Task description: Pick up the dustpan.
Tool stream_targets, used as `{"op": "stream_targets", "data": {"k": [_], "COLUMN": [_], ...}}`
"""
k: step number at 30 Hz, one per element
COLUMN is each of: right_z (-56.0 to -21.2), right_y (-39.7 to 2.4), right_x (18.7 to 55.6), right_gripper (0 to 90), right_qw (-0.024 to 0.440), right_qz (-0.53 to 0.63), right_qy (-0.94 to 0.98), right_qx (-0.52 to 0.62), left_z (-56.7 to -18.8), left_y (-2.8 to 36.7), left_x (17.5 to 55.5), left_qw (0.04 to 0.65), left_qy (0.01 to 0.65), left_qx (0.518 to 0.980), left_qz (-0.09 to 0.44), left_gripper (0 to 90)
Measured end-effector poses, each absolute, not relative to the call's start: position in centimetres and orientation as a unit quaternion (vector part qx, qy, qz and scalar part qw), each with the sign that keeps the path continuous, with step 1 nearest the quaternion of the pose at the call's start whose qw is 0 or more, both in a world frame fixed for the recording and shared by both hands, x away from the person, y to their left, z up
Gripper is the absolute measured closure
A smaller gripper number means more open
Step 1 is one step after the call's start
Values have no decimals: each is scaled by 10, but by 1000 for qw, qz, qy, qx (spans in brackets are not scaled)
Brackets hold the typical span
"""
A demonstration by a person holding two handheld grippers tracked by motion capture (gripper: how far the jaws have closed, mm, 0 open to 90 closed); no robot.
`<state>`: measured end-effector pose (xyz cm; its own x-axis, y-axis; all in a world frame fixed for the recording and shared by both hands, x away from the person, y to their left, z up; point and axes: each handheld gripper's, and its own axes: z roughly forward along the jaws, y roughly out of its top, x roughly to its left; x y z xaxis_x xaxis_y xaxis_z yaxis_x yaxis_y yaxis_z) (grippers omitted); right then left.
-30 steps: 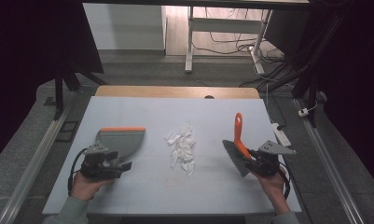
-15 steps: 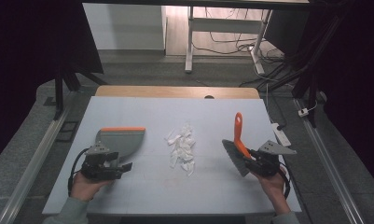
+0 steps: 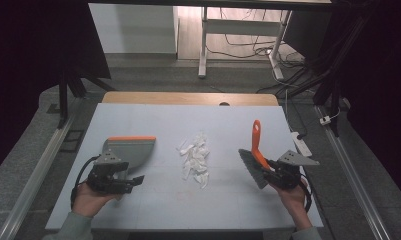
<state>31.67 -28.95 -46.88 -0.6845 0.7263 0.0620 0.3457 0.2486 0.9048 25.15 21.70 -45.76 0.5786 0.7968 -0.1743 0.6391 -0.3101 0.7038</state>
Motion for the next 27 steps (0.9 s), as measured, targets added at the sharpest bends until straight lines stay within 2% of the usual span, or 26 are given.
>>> {"op": "stream_targets", "data": {"k": [11, 13, 17, 27], "right_z": [-468, -468, -468, -470], "right_y": [-288, -288, -286, -283], "right_x": [316, 317, 317, 317], "right_gripper": [702, 701, 701, 701], "right_qw": [182, 181, 181, 181], "right_qz": [512, 512, 511, 505], "right_qy": [762, 763, 763, 769], "right_qx": [353, 351, 353, 349], "left_z": [-435, -433, -431, -449], "left_y": [213, 211, 213, 215], "left_x": [259, 263, 267, 272], "left_qw": [356, 332, 321, 293], "left_qy": [506, 516, 530, 553], "left_qx": [780, 785, 779, 775], "left_qz": [91, 88, 96, 89], "left_gripper": [221, 211, 195, 139]}}
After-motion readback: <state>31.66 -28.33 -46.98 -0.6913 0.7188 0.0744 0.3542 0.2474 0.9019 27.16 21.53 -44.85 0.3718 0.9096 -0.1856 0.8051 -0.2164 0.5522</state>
